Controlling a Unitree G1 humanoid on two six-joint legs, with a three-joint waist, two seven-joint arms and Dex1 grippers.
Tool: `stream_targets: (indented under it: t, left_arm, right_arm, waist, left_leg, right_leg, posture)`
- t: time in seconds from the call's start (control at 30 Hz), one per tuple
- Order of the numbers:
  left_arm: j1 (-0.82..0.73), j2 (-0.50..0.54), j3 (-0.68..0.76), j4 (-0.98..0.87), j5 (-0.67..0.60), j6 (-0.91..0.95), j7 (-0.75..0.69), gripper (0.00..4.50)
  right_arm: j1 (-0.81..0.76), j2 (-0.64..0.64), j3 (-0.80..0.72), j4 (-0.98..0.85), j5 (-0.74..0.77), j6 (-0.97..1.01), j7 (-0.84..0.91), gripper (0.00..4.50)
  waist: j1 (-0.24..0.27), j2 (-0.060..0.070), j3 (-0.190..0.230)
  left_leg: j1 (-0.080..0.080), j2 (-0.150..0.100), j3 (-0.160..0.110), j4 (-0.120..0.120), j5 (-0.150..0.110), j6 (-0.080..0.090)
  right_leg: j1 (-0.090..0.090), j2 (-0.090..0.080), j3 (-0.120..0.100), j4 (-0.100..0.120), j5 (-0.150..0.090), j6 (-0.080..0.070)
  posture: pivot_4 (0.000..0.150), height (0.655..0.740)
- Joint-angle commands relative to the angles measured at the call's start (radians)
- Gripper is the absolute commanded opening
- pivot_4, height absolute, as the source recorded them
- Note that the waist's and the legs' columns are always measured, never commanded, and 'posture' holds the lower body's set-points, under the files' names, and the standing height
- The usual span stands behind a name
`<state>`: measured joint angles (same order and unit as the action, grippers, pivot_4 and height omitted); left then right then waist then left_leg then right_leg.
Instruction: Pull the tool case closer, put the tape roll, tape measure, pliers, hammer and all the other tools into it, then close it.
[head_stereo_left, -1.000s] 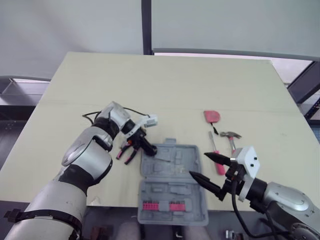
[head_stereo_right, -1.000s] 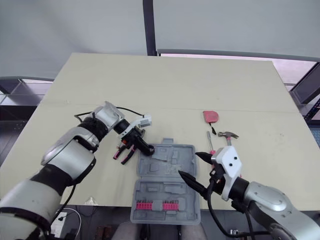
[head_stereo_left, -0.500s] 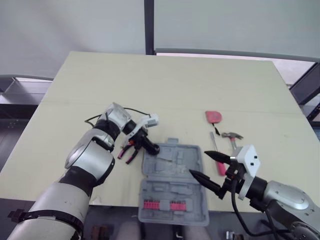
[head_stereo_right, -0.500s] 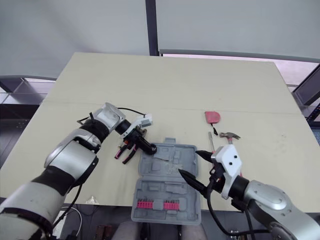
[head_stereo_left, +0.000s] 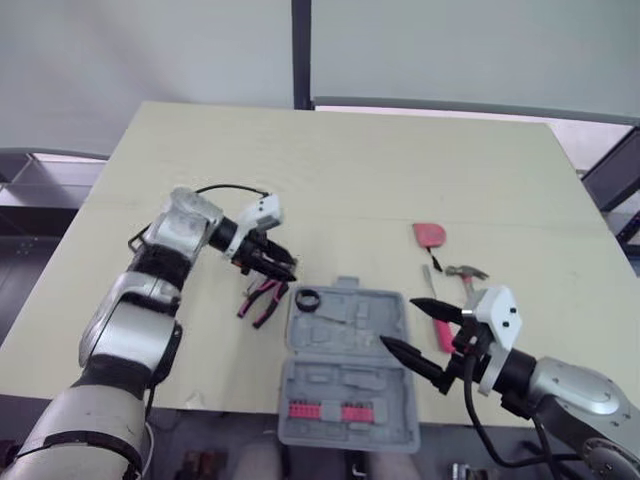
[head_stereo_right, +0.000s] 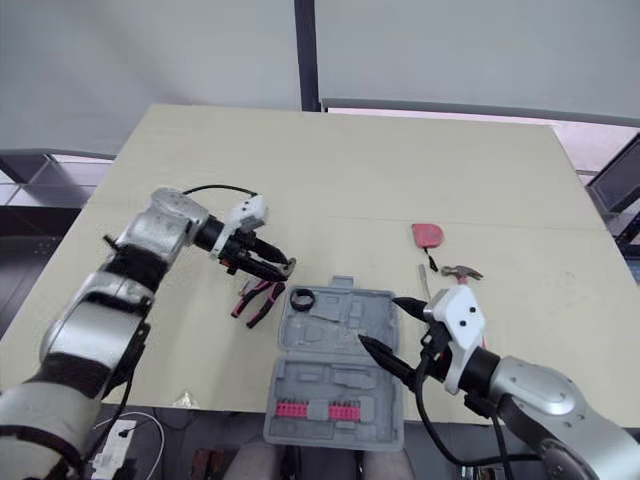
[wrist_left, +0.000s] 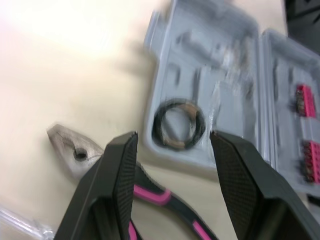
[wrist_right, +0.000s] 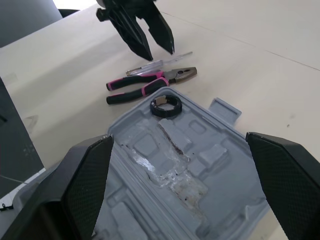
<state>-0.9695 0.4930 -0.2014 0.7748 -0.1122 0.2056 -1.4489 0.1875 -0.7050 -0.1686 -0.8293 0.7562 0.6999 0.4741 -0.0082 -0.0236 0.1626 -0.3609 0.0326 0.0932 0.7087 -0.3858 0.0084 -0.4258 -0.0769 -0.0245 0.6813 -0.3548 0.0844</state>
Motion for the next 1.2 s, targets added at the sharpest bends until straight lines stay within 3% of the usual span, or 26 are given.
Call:
stream_targets:
  t: [0.03,0.07,0.17,0.23,0.7,0.9,1.2]
  left_arm:
    - [0.072,-0.049,0.118,-0.035,-0.066,-0.101,0.151,2.44]
    - [0.099,-0.064,0.131,-0.030,-0.064,-0.129,0.185,2.44]
    - [0.169,-0.092,0.116,-0.032,-0.036,-0.190,0.216,1.69]
    - [0.197,-0.107,0.096,-0.039,-0.011,-0.228,0.240,0.75]
    - [0.207,-0.155,0.042,0.033,0.067,-0.408,0.285,0.75]
    - [0.187,-0.159,0.027,0.088,0.092,-0.450,0.283,0.75]
    - [0.204,-0.138,-0.051,0.177,0.224,-0.595,0.357,0.75]
  right_arm:
    - [-0.028,-0.010,-0.009,0.001,0.010,-0.007,0.024,4.50]
    - [-0.034,-0.011,-0.007,0.004,0.013,-0.006,0.027,4.50]
    - [-0.044,-0.009,-0.005,0.011,0.025,0.001,0.032,4.50]
    - [-0.046,-0.011,-0.003,0.013,0.025,0.004,0.037,4.50]
    - [-0.038,-0.020,-0.016,0.017,0.025,0.015,0.041,4.50]
    - [-0.036,-0.019,-0.016,0.016,0.020,0.013,0.037,4.50]
    - [-0.028,-0.022,-0.014,0.014,0.009,0.009,0.040,4.50]
  waist:
    - [0.004,0.000,0.000]
    - [0.004,0.000,0.000]
    - [0.006,0.000,0.000]
    - [0.007,0.000,0.000]
    - [0.007,0.000,0.000]
    - [0.007,0.000,0.000]
    - [0.007,-0.001,-0.001]
  left_leg:
    - [0.000,0.000,0.000,0.001,0.000,0.000]
    - [0.000,0.000,0.000,0.003,0.000,0.000]
    - [-0.001,-0.001,0.000,0.005,0.000,0.000]
    - [-0.001,-0.001,0.000,0.005,0.000,0.000]
    - [-0.002,-0.001,-0.001,0.006,0.000,0.001]
    - [-0.004,-0.001,-0.001,0.006,0.000,0.001]
    - [-0.005,-0.001,-0.002,0.007,0.000,0.001]
  right_leg:
    - [0.000,0.000,0.000,0.000,0.000,0.000]
    - [0.000,0.000,0.000,0.000,0.000,0.000]
    - [0.000,0.000,0.000,0.000,0.000,0.000]
    - [0.000,0.000,0.000,0.001,0.000,0.000]
    - [0.000,0.001,-0.002,0.001,0.000,0.001]
    - [0.000,0.000,-0.014,0.001,0.000,0.001]
    - [0.001,-0.001,-0.019,0.000,0.000,0.001]
  posture:
    - [0.150,0.7400]
    - [0.150,0.7400]
    - [0.150,0.7400]
    - [0.150,0.7400]
    - [0.150,0.7400]
    - [0.150,0.7400]
    - [0.150,0.7400]
